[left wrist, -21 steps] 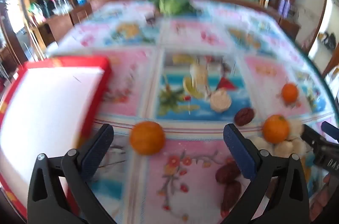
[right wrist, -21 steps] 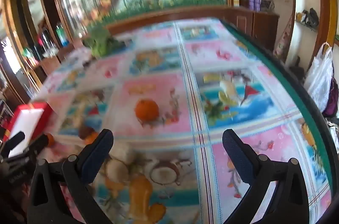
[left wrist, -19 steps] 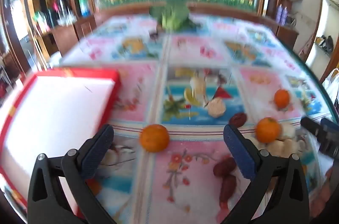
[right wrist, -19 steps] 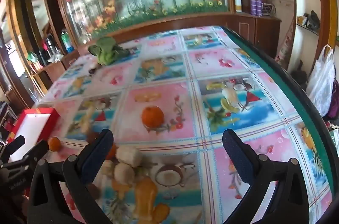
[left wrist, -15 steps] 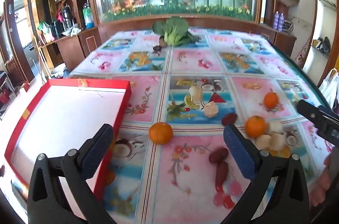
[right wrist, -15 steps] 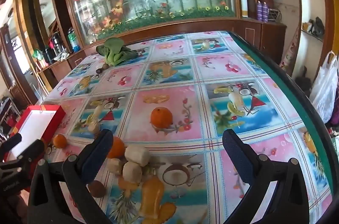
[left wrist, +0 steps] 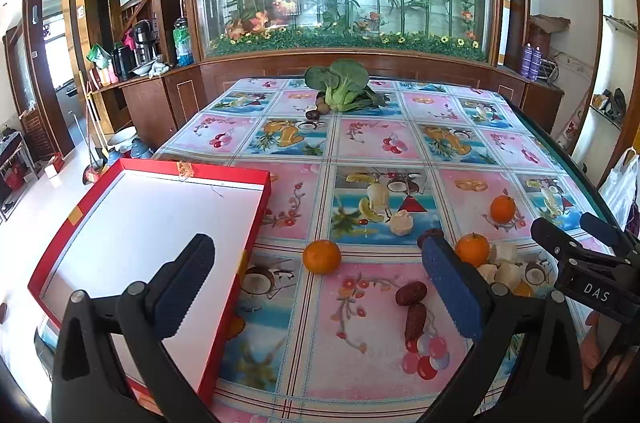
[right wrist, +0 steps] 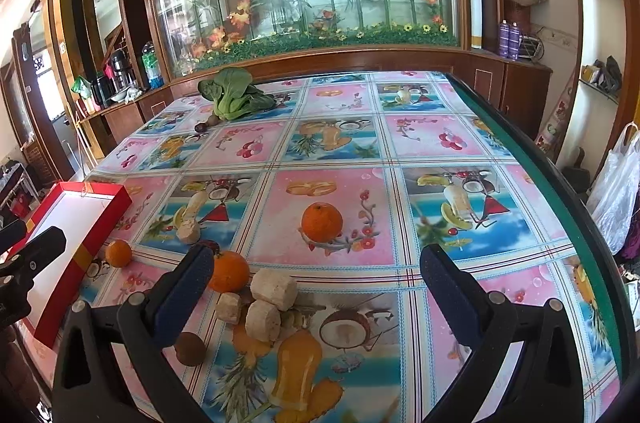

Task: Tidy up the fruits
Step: 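Reach the right gripper toward an orange while the left gripper reaches another orange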

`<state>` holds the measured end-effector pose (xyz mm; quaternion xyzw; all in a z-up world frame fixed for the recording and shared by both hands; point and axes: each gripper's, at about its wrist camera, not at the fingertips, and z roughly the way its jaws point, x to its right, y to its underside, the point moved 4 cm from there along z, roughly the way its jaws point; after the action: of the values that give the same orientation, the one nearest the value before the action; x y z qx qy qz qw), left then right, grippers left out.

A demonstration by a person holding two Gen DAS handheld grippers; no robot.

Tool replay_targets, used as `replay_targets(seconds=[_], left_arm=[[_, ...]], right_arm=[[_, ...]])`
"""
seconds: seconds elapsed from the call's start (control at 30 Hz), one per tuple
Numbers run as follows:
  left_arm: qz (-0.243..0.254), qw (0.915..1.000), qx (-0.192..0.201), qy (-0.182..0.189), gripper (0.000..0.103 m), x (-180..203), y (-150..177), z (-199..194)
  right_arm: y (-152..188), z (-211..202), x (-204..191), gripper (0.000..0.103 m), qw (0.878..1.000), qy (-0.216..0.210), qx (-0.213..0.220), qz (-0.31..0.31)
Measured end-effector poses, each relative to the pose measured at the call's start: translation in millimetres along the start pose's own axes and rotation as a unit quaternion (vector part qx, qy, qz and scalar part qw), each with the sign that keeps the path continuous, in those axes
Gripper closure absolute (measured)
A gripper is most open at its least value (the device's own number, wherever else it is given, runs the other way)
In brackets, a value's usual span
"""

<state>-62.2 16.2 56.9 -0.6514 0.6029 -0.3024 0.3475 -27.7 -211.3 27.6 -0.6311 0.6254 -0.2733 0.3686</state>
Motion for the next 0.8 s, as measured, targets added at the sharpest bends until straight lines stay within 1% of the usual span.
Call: replay_targets(seconds=[0.37,0.47,0.53,0.6,0.63,0.7,0.73,0.77,0.8], left_arm=[[0.002,1.0000,-0.005,0.002,0.000,-2,-1,5],[0.002,1.0000,-0.006,0.002,0.000,-1,-1,5],[0.005,1.0000,-0.007,0.004,0.000,0,-2,7],[0.011,0.9999,-0.011,0.006,0.000,3,-3,10],[0.016,0.9997,-0.014,0.010,0.000,5,-4,12],[0.028,0.9992,-0.017,0.023,0.000,11,-5,14],[0.037,0.9986,-0.019,0.034,0.000,15,-6,15],[0.051,0.9965,-0.029,0.060,0.000,22,-6,18],[0.058,0.9943,-0.039,0.080,0.000,27,-6,20]], right_arm=[[0,-1,1,0.001,1.000,0.002,0.003,0.002],[-2,2,3,0.001,1.000,-0.003,-0.011,0.007],[-5,6,7,0.001,0.999,-0.021,-0.027,0.020],[-11,13,10,0.001,0.998,-0.027,-0.044,0.030],[-15,21,12,0.001,0.997,-0.038,-0.064,0.032],[-21,32,13,0.001,0.994,-0.058,-0.085,0.036],[-23,39,13,0.003,0.992,-0.067,-0.096,0.037],[-26,46,12,0.009,0.991,-0.073,-0.106,0.038],[-28,52,13,0.012,0.990,-0.076,-0.116,0.041]])
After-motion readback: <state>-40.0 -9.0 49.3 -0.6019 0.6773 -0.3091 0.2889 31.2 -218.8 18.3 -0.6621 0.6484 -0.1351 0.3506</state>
